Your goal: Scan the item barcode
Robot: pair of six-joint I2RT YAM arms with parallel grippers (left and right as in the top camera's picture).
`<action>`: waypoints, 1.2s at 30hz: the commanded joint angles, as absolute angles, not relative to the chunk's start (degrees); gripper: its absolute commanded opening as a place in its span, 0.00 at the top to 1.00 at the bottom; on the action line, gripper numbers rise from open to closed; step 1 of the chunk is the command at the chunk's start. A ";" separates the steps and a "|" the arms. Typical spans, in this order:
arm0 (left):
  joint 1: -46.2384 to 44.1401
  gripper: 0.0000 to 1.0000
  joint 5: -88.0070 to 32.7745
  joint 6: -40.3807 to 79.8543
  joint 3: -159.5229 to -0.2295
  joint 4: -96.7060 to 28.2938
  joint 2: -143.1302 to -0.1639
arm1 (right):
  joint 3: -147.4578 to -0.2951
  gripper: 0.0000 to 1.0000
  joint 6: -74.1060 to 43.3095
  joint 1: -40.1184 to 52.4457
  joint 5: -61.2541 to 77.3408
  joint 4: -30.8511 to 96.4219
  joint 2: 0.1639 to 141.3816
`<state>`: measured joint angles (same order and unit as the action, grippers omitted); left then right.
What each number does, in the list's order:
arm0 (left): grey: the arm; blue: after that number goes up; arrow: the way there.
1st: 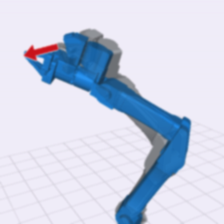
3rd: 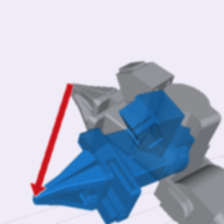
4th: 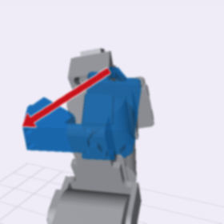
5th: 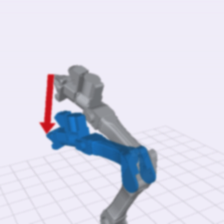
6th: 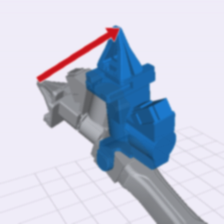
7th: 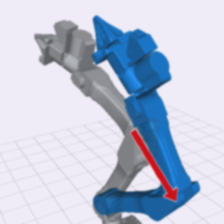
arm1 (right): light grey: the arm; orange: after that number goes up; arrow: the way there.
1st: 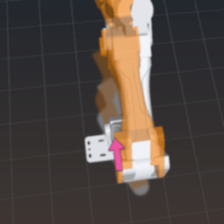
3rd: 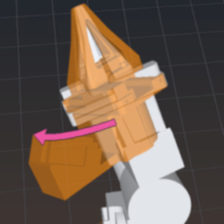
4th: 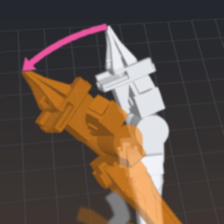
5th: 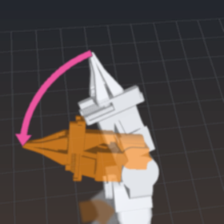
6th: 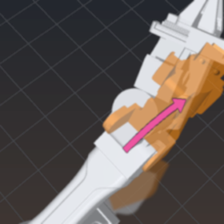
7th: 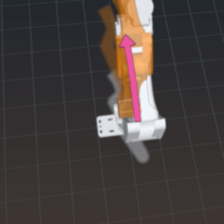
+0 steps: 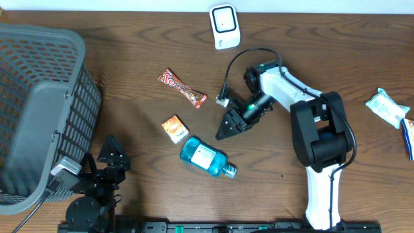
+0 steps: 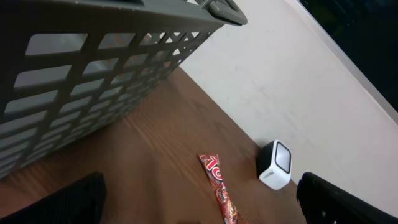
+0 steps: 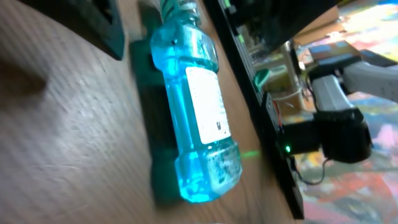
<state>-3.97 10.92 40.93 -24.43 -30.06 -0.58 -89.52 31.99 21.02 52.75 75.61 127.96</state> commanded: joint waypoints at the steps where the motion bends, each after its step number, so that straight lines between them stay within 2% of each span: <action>1: -4.27 0.02 11.64 41.23 -24.25 -30.02 -0.21 | -90.83 0.27 36.18 24.51 50.78 75.61 124.92; 4: -4.27 0.02 11.64 41.23 -24.25 -30.02 -0.21 | -90.83 0.27 36.42 28.23 47.18 75.61 124.16; 5: -4.27 0.02 11.64 41.23 -24.25 -30.00 -0.21 | -90.83 0.22 35.53 29.52 45.17 75.48 124.07; 6: -4.27 0.02 11.64 41.23 -24.25 -30.00 -0.21 | -90.83 0.16 33.56 30.83 42.78 75.16 124.07; 10: -4.27 0.02 11.64 41.23 -24.25 -30.00 -0.21 | -90.80 0.17 19.14 36.73 25.61 70.41 124.07; 13: -4.27 0.02 11.64 41.23 -24.25 -30.02 -0.21 | -90.80 0.11 12.86 40.88 14.90 67.37 124.07; 17: -4.27 0.02 11.64 41.23 -24.25 -30.02 -0.21 | -90.78 0.01 12.64 45.47 12.23 65.91 124.07; 25: -4.27 0.02 11.64 41.23 -24.25 -30.00 -0.21 | -89.17 0.01 9.34 49.19 9.06 62.02 124.09; 29: -4.27 0.02 11.64 41.23 -24.25 -30.00 -0.21 | -86.39 0.09 9.19 48.77 8.97 58.74 124.09; 33: -4.27 0.02 11.64 41.23 -24.25 -30.02 -0.21 | -83.85 0.27 8.56 48.64 9.23 58.08 124.09; 36: -4.27 0.02 11.64 41.23 -24.25 -30.00 -0.21 | -82.94 0.36 8.58 48.71 8.99 58.02 124.09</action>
<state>-3.99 10.90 40.93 -24.43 -30.06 -0.58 -86.13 9.17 48.93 9.32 57.71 121.56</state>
